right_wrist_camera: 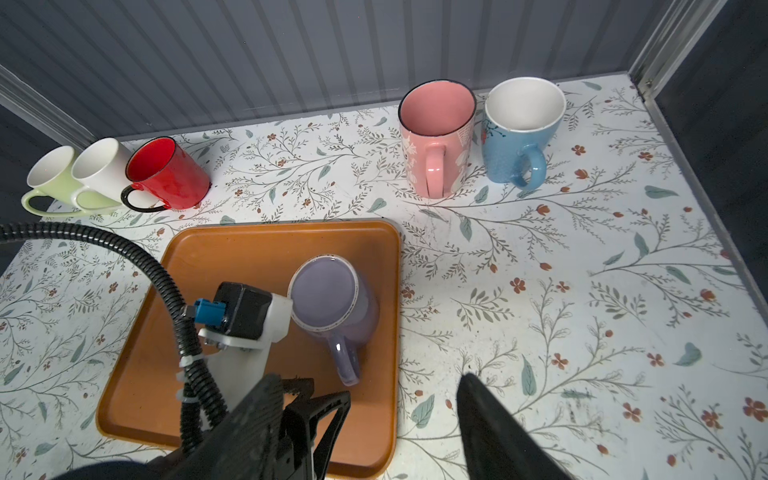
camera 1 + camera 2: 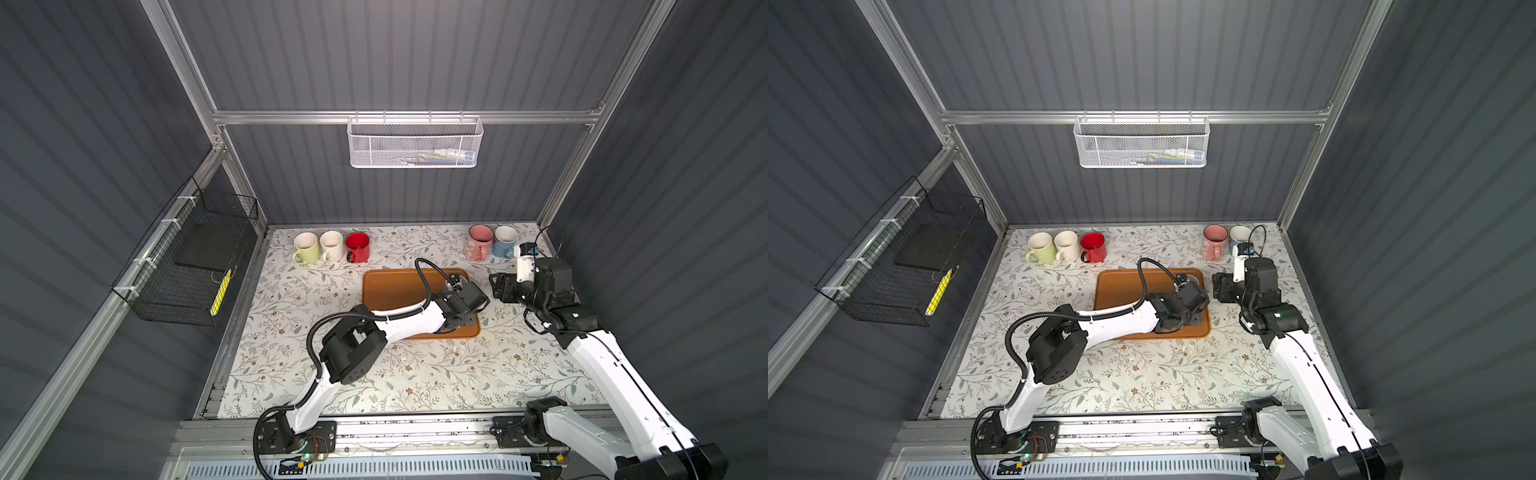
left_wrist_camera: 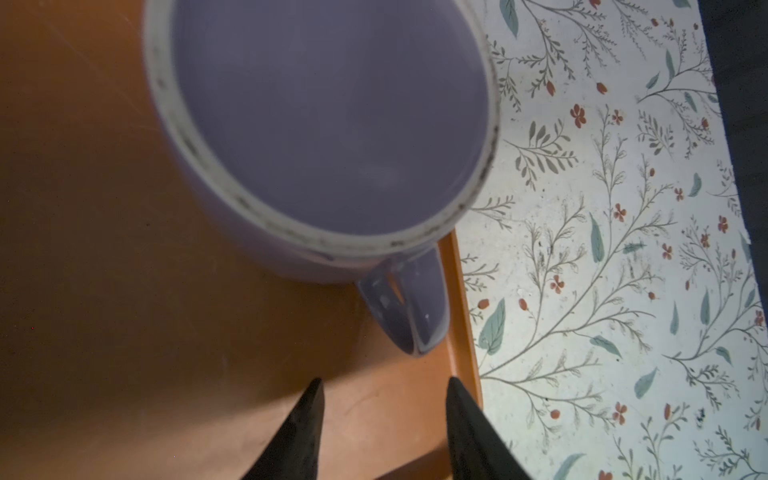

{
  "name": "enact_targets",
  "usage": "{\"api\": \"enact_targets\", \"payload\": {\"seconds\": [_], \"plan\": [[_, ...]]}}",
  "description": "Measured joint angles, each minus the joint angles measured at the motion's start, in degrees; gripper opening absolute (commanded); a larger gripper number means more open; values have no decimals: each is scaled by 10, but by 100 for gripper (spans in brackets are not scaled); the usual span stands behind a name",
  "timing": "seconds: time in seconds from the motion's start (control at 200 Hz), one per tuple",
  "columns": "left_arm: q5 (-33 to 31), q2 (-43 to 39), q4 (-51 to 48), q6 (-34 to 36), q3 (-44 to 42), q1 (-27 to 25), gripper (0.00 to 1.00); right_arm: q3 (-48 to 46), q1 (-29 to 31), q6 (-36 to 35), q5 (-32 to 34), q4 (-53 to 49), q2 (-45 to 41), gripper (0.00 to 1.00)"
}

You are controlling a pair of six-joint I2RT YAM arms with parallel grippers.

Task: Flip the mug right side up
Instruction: 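Lower the left gripper over the lavender mug on the tray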

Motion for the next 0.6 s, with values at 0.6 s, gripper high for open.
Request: {"api": "enact_targets", "payload": {"seconds": [0.6], "plan": [[-11, 30, 5, -14, 18, 0, 51, -9, 0, 5, -20, 21, -7, 71]]}}
